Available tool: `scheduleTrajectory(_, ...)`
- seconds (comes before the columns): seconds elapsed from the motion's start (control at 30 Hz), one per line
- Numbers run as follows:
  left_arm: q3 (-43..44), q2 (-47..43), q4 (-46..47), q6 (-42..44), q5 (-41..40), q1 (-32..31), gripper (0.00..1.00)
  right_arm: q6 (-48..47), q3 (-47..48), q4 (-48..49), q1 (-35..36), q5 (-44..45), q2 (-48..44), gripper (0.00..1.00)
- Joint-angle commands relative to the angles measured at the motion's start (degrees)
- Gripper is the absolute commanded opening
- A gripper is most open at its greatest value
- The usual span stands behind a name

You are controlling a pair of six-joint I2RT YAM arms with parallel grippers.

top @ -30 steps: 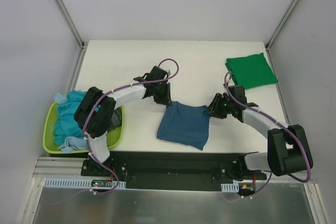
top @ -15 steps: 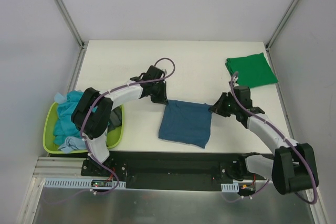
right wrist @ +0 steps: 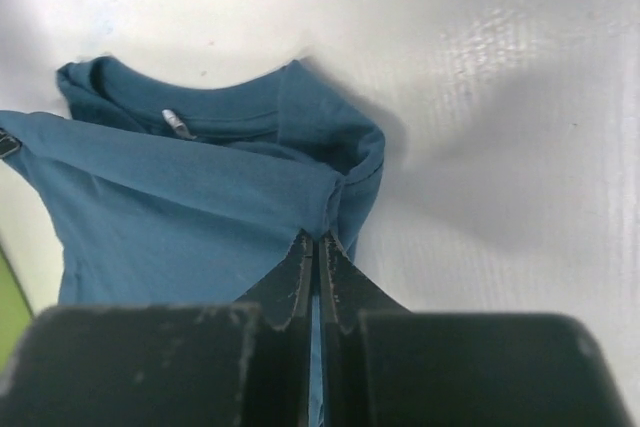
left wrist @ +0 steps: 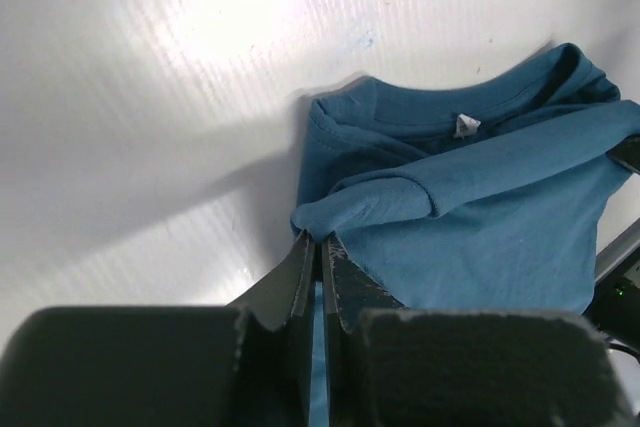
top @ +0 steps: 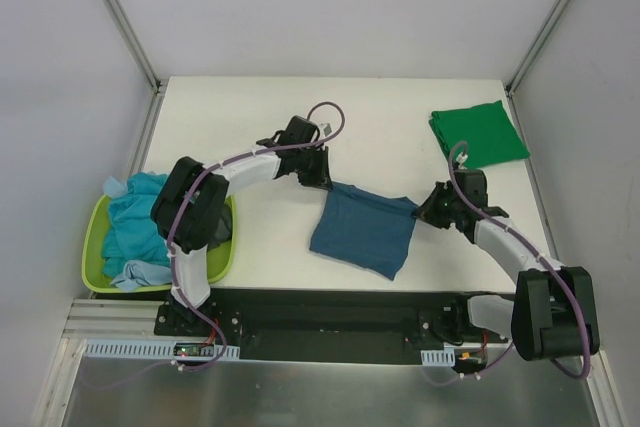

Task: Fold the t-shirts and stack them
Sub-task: Smooth out wrinkles on the folded tshirt

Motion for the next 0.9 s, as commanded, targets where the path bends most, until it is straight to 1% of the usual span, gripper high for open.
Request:
scheduleTrajectory(0.0,4.45,4.53,0.25,2.71,3.36,0.98,0.0,-0.17,-0.68,0.09,-1.07,8.53,2.73,0.0)
scheduleTrajectory(0.1,6.91,8.22,0.34,2.27,4.25,0.89,0.02,0.54,-0.77,1.32,-1.08,11.44,5.54,0.01)
scheduleTrajectory(0.23,7.97,10.6,0.34,2.0,4.07,0.98,0.13,-0.42,1.07,3.59,-1.25,12.32,10.37,0.04)
scheduleTrajectory(0.3,8.32,11.3,0.34,2.0,4.24,0.98,0.14,-1.3,3.0,4.66,-1.25,12.15,13.45,0.07)
scheduleTrajectory(0.37,8.68,11.74,0.43,1.74,3.63,0.98,0.15,-1.57,5.11,5.54,-1.34,12.14,16.7,0.07)
scheduleTrajectory(0.47,9.82,11.66,-0.01,1.83,1.96,1.07,0.21,-1.92,9.15,5.02,-1.43,12.41,20.23,0.07)
scheduleTrajectory(0.5,10.52,11.22,-0.62,2.09,2.05,1.24,0.24,-1.83,10.12,4.49,-1.43,11.89,20.32,0.12)
scheduleTrajectory(0.53,11.22,10.43,-1.32,2.53,2.48,1.25,0.3,-1.83,10.73,4.31,-1.43,11.19,19.8,0.22)
scheduleTrajectory(0.57,11.4,9.38,-1.68,2.79,2.4,1.33,0.42,-1.66,11.09,4.05,-1.43,10.48,18.49,0.31)
scheduleTrajectory(0.6,11.23,7.63,-1.77,3.14,2.4,1.33,0.54,-1.92,11.27,3.78,-1.43,9.78,16.91,0.34)
scheduleTrajectory(0.63,10.97,5.96,-1.86,3.41,2.14,1.33,0.61,-2.18,11.53,3.09,-1.43,9.6,14.54,0.38)
scheduleTrajectory(0.67,10.27,3.85,-1.86,3.58,1.87,1.25,0.72,-2.71,11.71,2.21,-1.43,9.6,10.95,0.44)
scheduleTrajectory(0.7,9.22,1.48,-1.86,3.5,1.61,1.25,0.81,-3.32,11.97,0.89,-1.51,9.51,7.87,0.54)
scheduleTrajectory(0.73,7.99,-0.8,-1.86,3.32,1.61,1.25,0.89,-3.68,12.15,-0.6,-1.69,9.86,5.06,0.67)
scheduleTrajectory(0.77,5.97,-3.61,-1.86,3.06,1.35,1.25,0.99,-3.77,11.89,-2.27,-1.78,10.21,1.72,0.82)
scheduleTrajectory(0.8,3.86,-6.07,-1.77,2.54,0.82,1.25,0.99,-4.11,11.27,-3.5,-2.13,10.13,-1.1,0.99)
scheduleTrajectory(0.87,-1.58,-12.74,-1.42,2.09,-0.41,0.81,0.99,-3.86,9.7,-6.49,-2.48,11.26,-8.12,0.99)
